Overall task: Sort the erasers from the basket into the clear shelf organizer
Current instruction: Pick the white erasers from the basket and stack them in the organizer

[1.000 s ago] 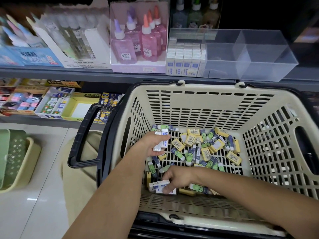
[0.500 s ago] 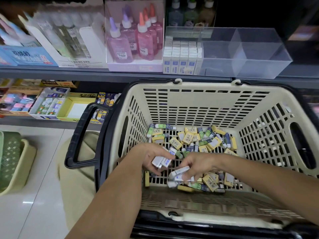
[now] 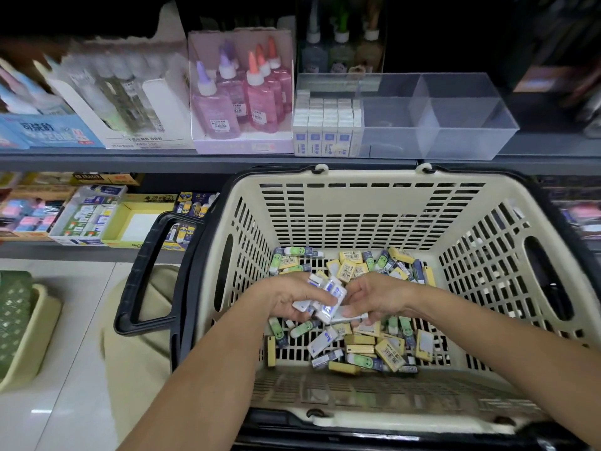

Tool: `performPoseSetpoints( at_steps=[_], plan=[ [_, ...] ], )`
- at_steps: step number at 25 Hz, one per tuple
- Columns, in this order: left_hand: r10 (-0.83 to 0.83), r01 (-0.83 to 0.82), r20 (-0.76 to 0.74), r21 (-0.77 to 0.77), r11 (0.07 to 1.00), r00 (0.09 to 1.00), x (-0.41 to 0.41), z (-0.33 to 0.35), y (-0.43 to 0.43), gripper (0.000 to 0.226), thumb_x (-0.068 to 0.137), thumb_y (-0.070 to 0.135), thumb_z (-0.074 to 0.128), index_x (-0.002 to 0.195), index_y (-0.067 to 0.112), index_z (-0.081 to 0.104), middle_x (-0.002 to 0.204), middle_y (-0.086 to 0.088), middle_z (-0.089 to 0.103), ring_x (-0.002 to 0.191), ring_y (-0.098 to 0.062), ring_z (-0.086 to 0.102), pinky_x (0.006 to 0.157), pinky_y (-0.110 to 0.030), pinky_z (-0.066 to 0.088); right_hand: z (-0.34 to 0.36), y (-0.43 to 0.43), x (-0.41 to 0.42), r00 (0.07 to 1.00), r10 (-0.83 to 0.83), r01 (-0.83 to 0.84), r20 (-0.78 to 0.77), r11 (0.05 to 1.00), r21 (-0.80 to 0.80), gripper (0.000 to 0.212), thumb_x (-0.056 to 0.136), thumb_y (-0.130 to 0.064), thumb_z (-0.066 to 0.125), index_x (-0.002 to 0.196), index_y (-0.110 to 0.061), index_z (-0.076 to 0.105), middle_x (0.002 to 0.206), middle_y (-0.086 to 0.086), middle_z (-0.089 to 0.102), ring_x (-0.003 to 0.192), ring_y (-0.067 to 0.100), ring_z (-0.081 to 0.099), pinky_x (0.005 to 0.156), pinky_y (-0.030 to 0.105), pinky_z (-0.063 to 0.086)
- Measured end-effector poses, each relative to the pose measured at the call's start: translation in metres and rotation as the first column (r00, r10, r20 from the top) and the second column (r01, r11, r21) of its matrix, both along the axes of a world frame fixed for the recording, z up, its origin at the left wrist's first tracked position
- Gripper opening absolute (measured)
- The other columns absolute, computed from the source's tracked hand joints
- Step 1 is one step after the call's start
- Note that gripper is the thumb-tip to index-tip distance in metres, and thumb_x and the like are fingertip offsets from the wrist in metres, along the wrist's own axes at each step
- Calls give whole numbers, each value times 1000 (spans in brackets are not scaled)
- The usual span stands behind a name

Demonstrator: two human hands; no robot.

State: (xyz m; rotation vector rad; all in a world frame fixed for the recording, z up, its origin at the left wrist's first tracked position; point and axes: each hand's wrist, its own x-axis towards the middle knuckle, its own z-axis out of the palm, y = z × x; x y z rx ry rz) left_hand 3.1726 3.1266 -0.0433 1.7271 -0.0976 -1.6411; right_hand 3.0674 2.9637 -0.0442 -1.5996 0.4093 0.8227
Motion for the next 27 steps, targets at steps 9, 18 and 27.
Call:
performPoseSetpoints(
  at_steps=[9, 18, 27],
  plan=[
    [434, -376, 204, -269, 887, 877, 38, 54, -24, 33, 72, 13, 78, 100, 18, 61, 87, -1, 72, 75, -13, 69, 52, -23, 53, 45, -37, 22, 906, -298, 310, 301, 951, 10, 19, 82, 1, 64, 99, -7, 63, 81, 8, 74, 71, 13, 70, 56, 17, 53],
    [608, -333, 363, -587, 738, 706, 90, 116, -35, 31, 76, 14, 75, 100, 23, 58, 79, 4, 73, 67, -12, 68, 55, -27, 54, 115, -58, 57, 796, -393, 378, 460, 917, 129, 19, 86, -2, 58, 99, -13, 66, 85, 8, 74, 76, 15, 71, 62, 17, 56],
    [779, -437, 343, -677, 593, 525, 108, 104, -56, 29, 77, 9, 73, 96, 22, 56, 79, 0, 67, 57, -7, 63, 48, -20, 51, 166, -75, 149, 615, -345, 603, 709, 786, -141, 22, 73, -9, 76, 91, -18, 68, 82, 1, 66, 72, 8, 60, 69, 13, 49]
  ],
)
